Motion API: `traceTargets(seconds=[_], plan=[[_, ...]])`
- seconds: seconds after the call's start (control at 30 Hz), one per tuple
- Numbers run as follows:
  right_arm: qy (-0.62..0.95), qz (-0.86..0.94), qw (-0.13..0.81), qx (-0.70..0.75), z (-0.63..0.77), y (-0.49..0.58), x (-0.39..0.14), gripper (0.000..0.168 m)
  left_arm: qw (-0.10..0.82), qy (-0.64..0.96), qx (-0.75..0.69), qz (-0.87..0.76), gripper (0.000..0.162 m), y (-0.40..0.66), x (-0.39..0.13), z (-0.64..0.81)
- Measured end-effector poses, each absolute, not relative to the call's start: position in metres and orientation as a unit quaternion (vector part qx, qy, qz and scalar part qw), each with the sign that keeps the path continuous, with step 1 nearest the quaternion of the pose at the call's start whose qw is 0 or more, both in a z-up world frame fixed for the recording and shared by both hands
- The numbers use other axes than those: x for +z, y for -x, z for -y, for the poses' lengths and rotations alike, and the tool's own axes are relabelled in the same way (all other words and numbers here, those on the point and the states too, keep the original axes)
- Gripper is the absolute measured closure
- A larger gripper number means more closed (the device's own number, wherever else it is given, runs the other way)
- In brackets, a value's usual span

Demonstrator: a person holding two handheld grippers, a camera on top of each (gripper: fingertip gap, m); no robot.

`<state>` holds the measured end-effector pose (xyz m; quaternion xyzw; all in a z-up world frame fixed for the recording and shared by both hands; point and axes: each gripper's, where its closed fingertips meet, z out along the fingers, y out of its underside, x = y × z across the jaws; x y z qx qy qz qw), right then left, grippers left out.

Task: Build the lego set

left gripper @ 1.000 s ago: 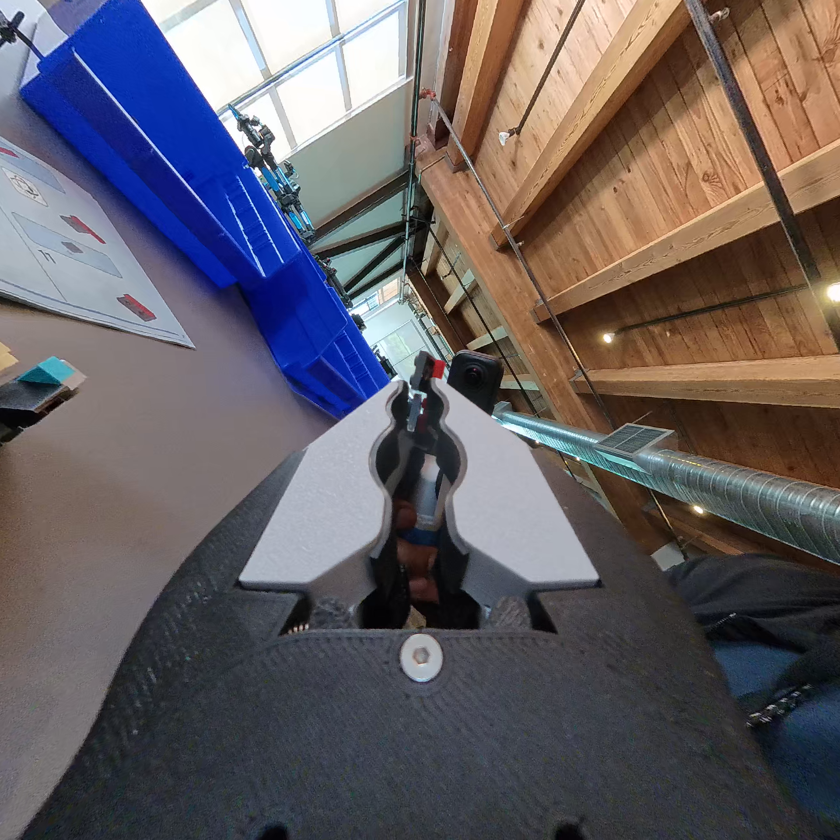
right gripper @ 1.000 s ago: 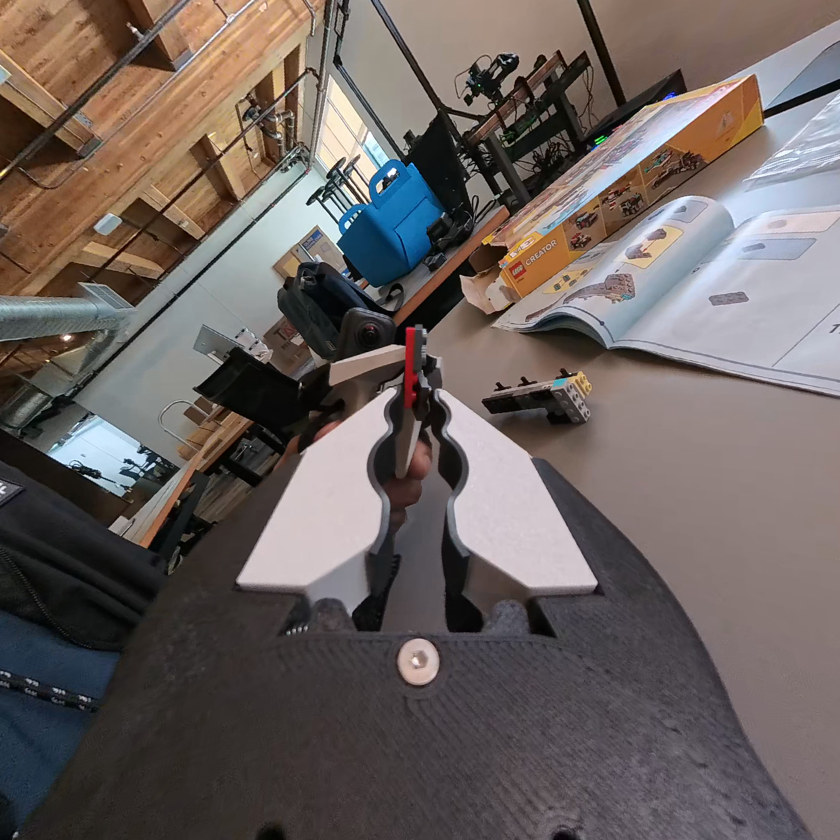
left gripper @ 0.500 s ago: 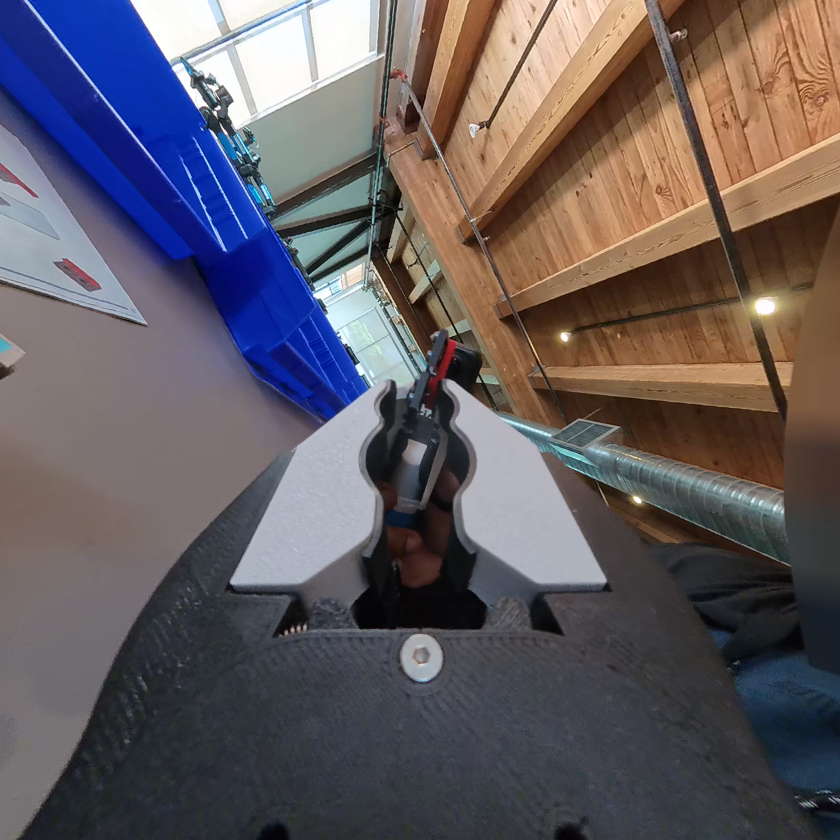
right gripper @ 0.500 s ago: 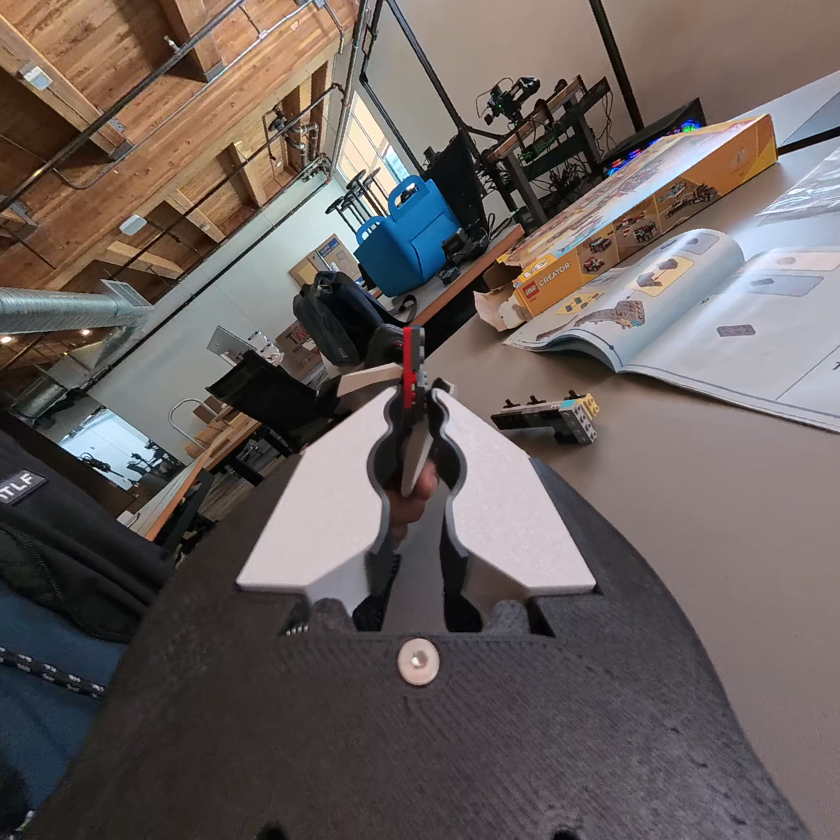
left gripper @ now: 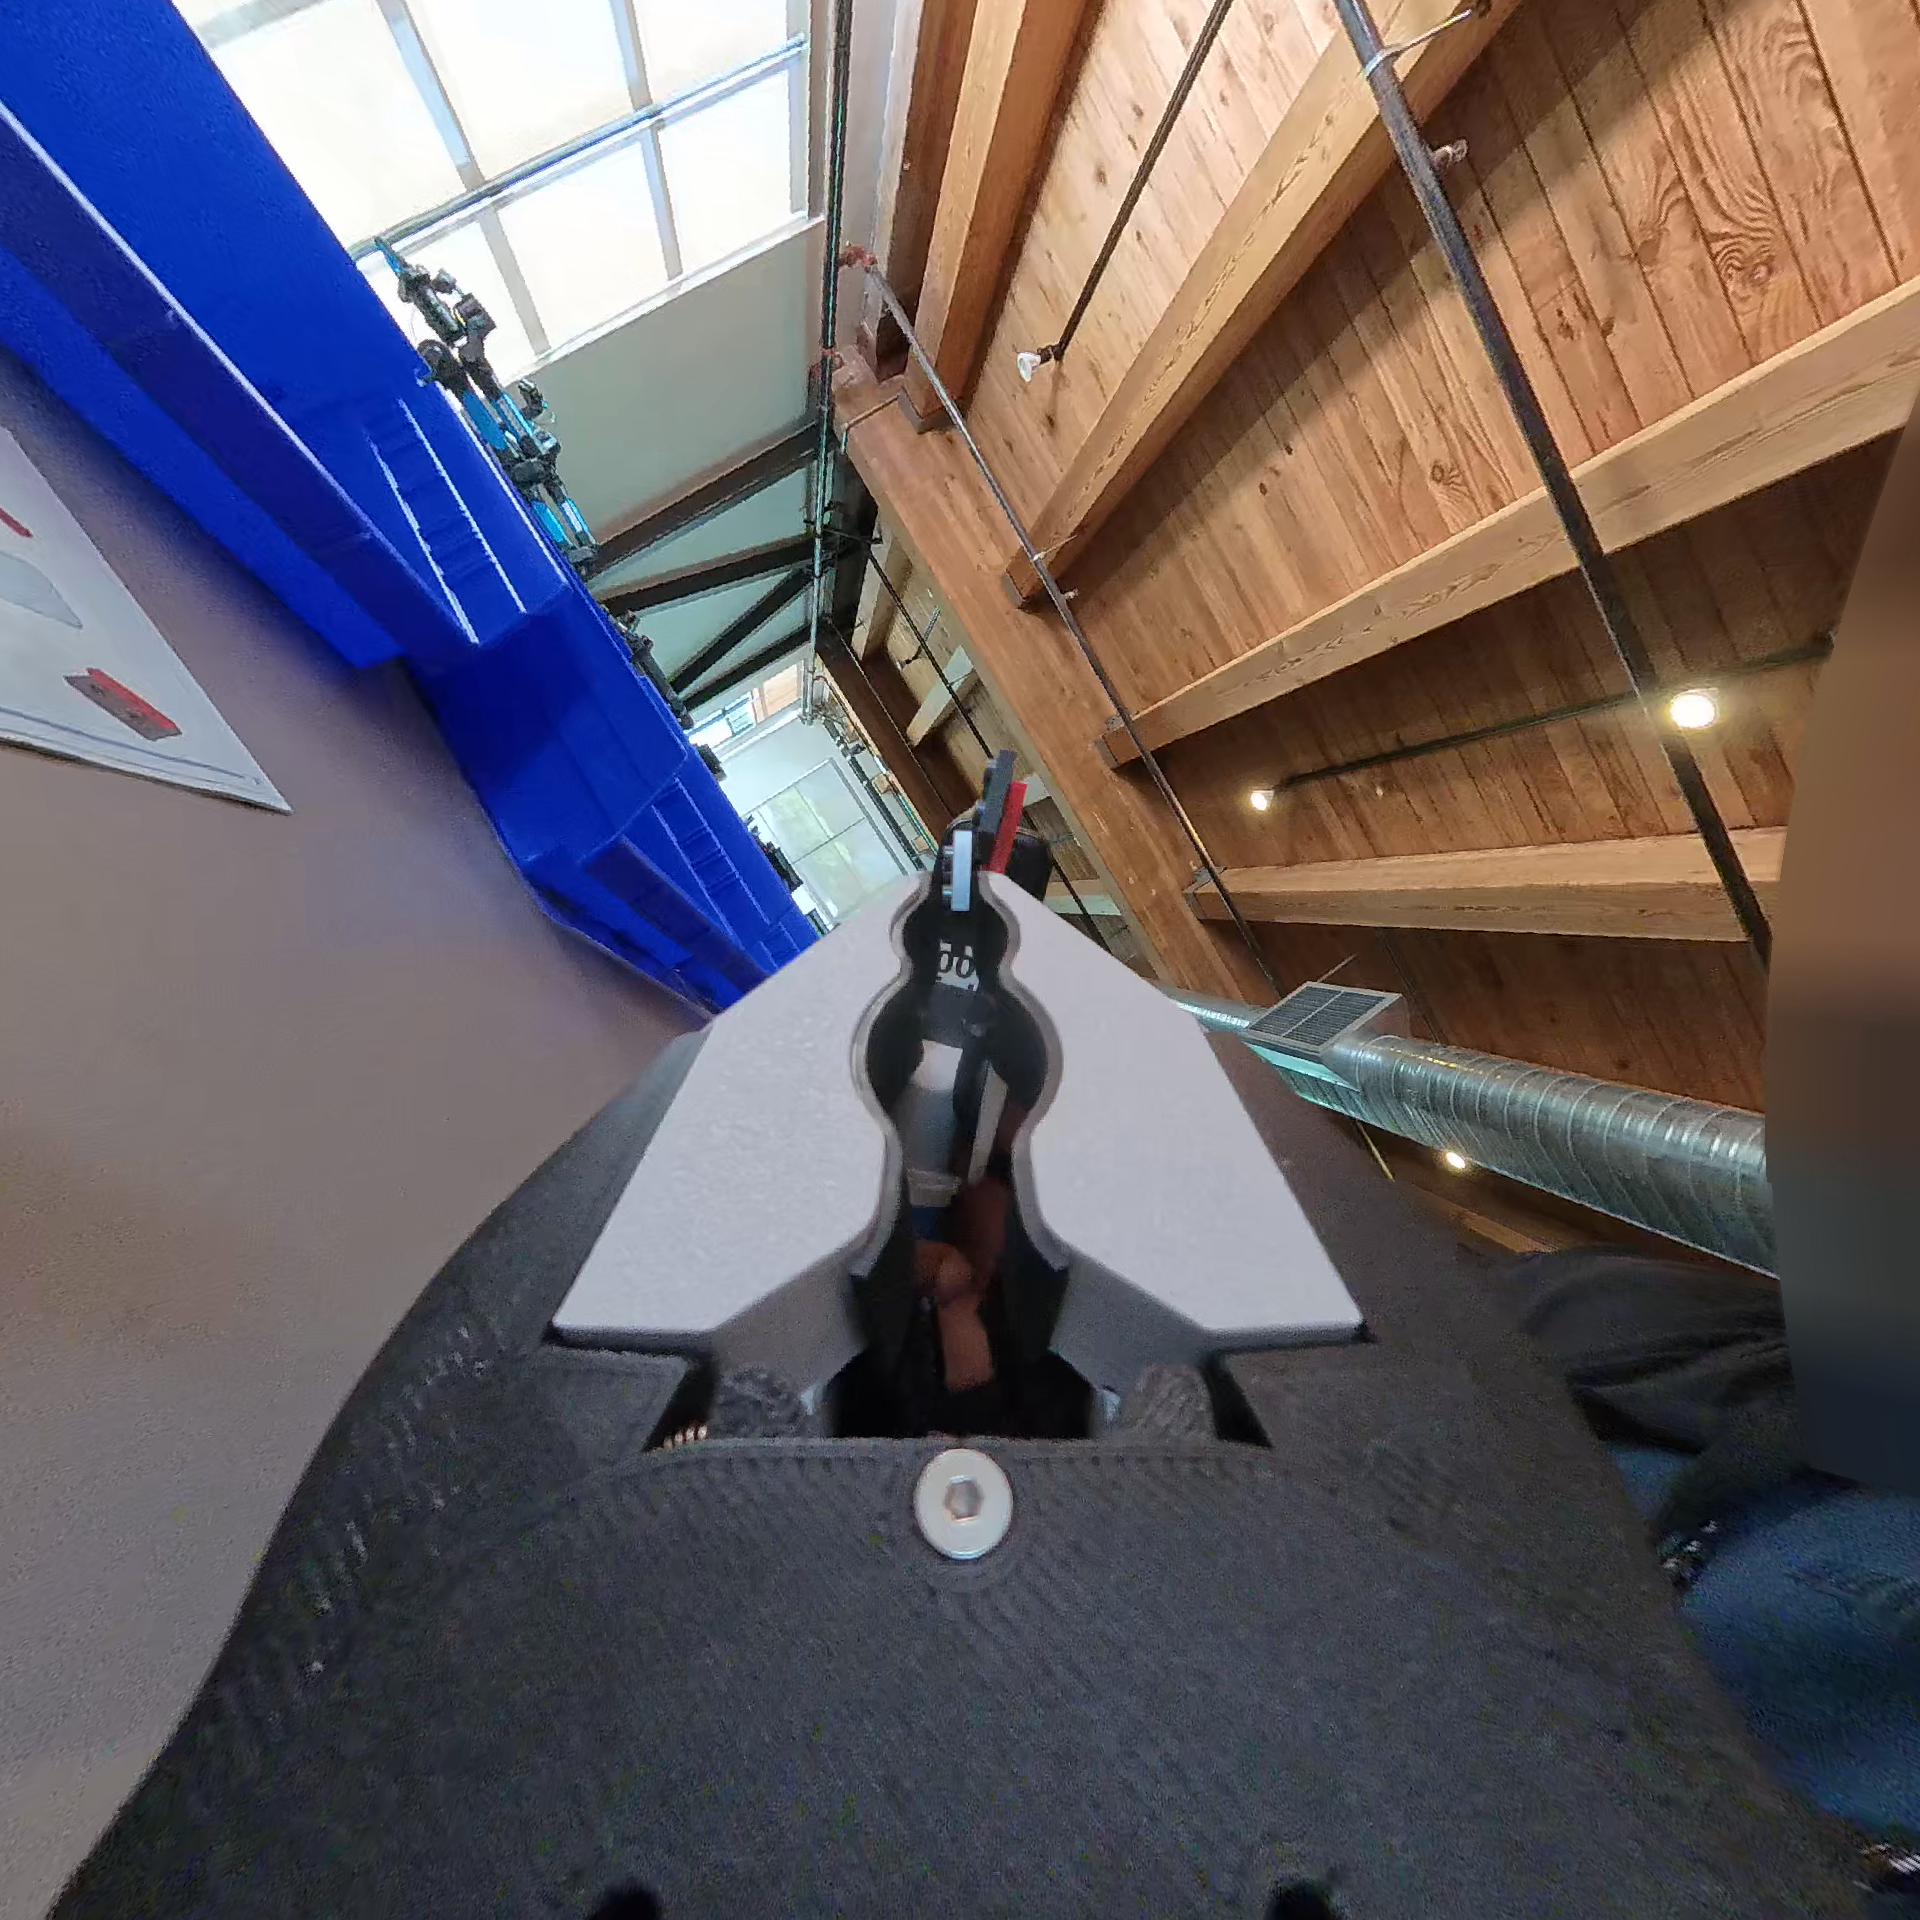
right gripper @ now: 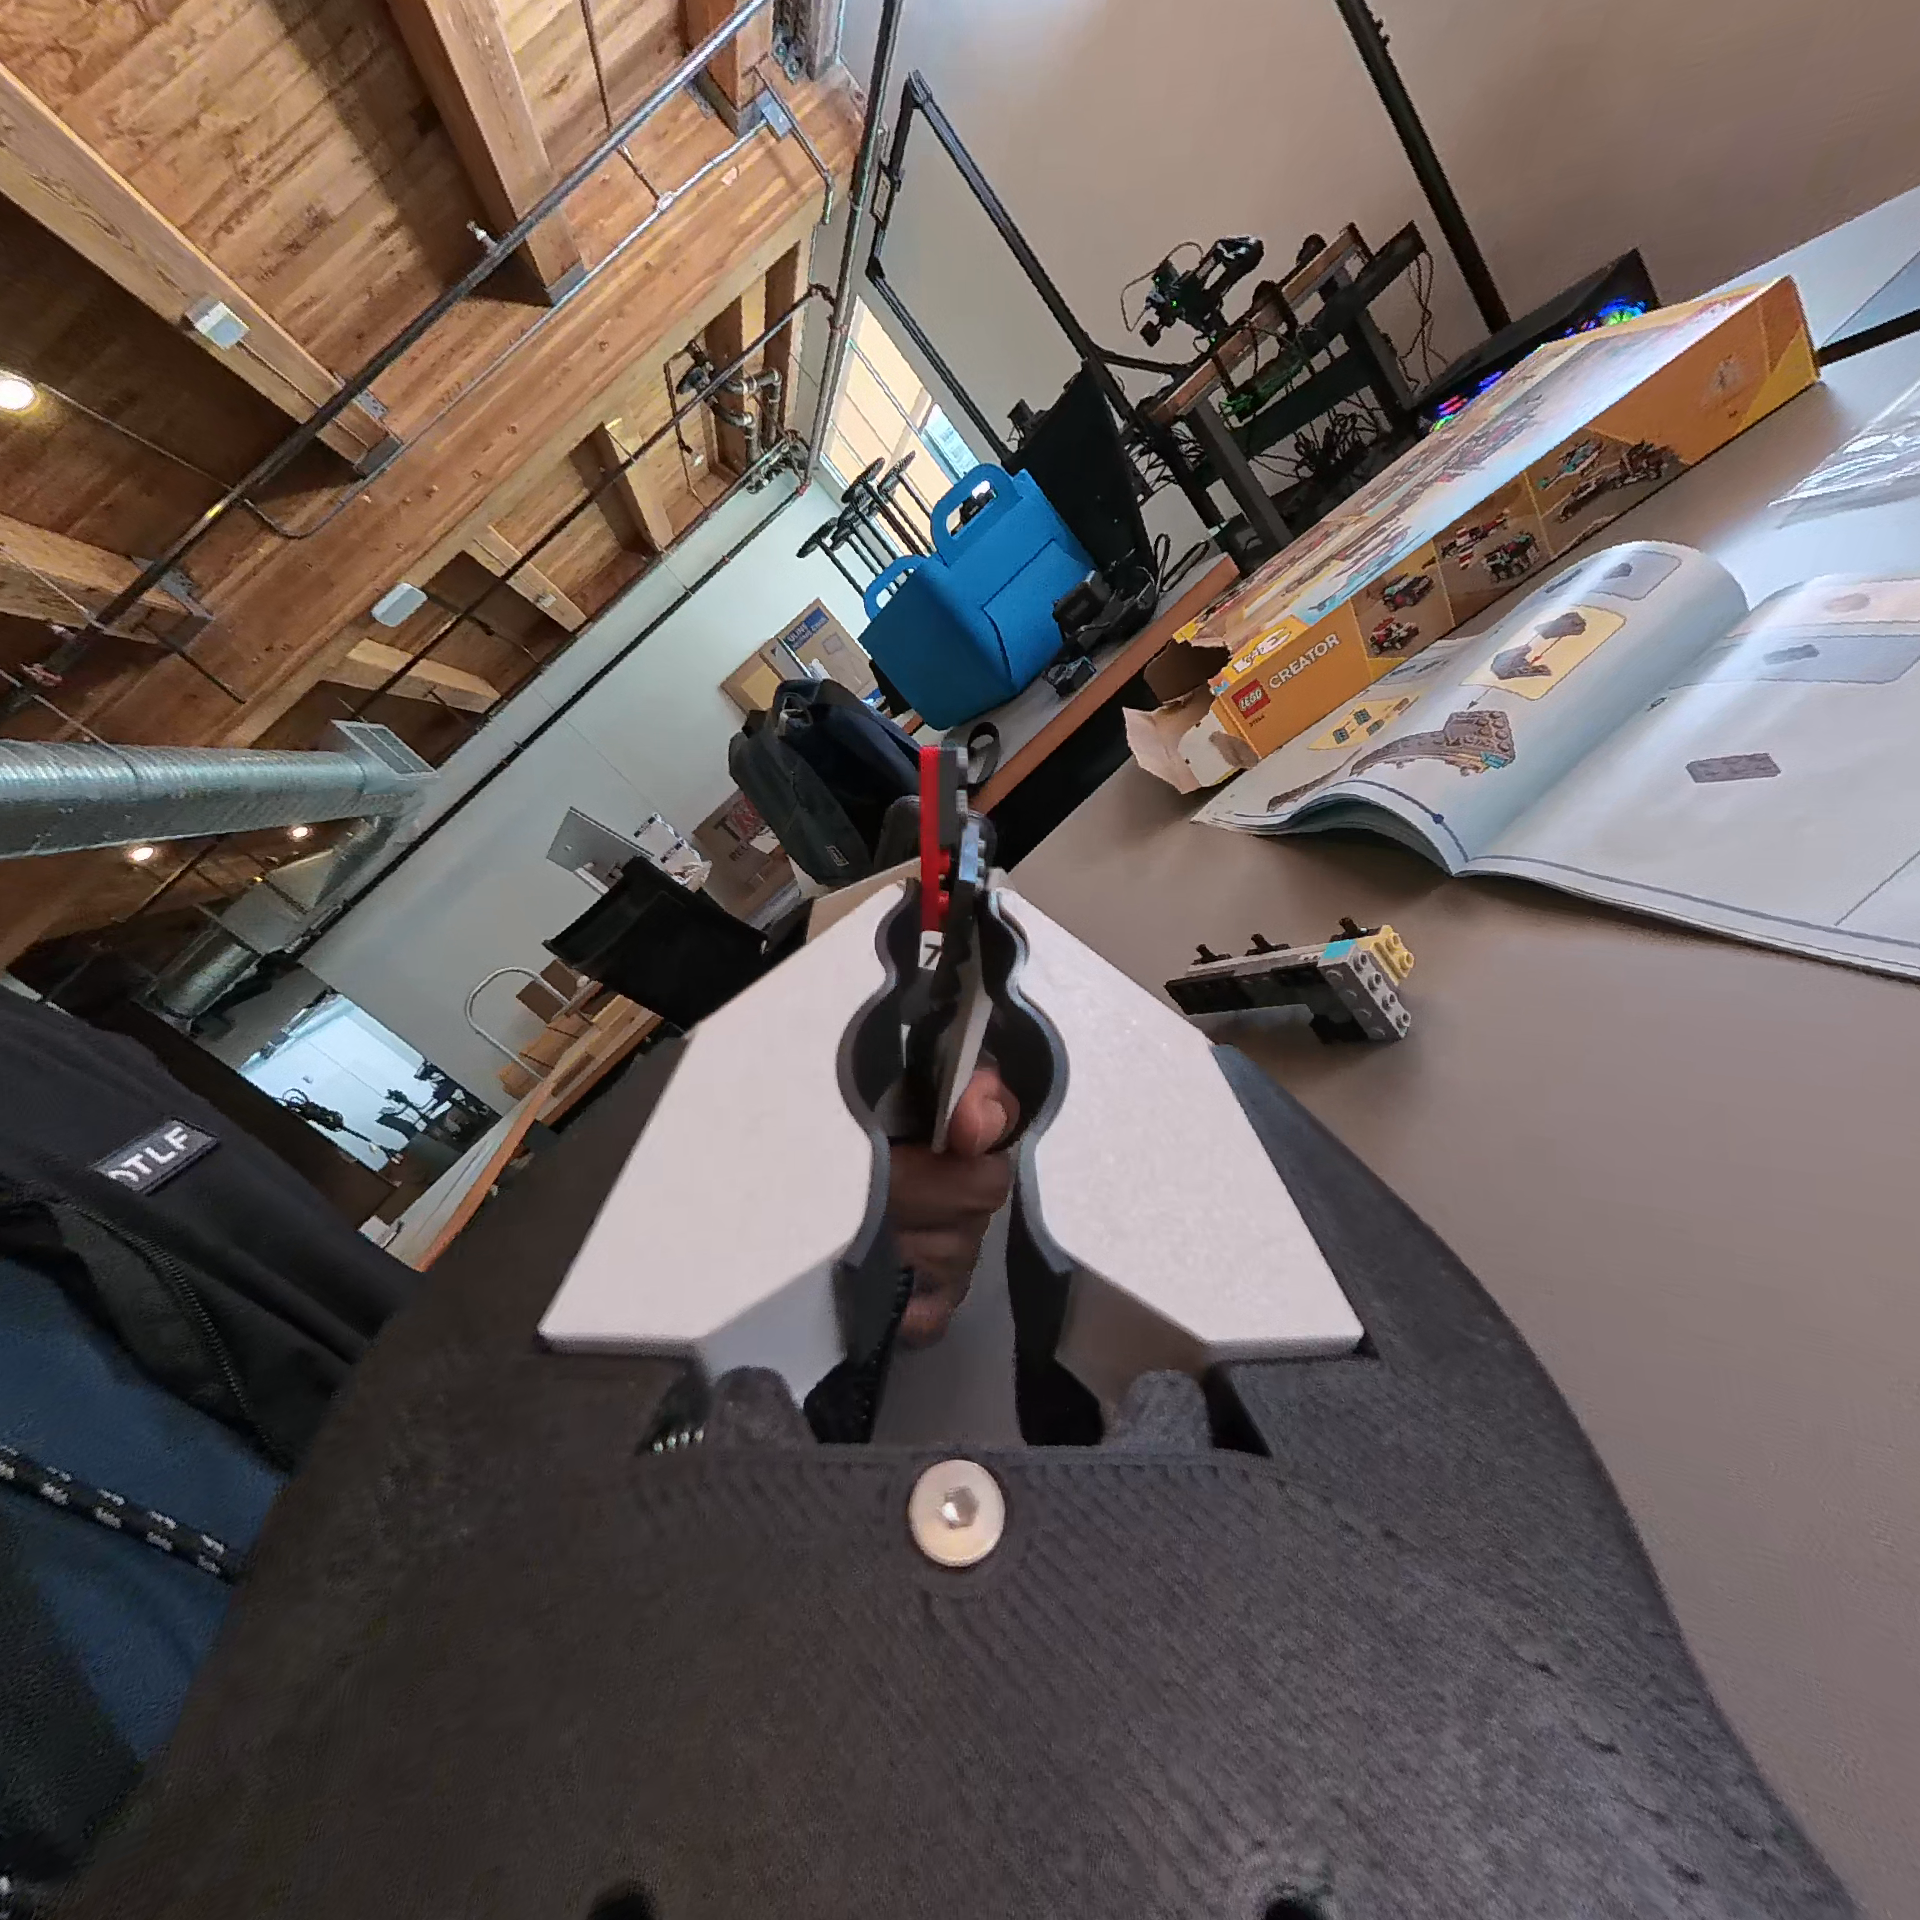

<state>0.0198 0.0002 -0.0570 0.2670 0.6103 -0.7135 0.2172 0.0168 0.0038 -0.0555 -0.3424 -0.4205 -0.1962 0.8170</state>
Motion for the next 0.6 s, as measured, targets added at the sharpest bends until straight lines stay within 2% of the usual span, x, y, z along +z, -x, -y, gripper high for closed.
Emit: traceTargets(seconds=[0.6], plan=[[-0.292, -0.55, 0.253, -0.741, -0.003, -0.019, -0.038, 0.16, 0.852, 0.325, -0.103, 0.397, 0.159, -0.016, -0.036, -0.004]])
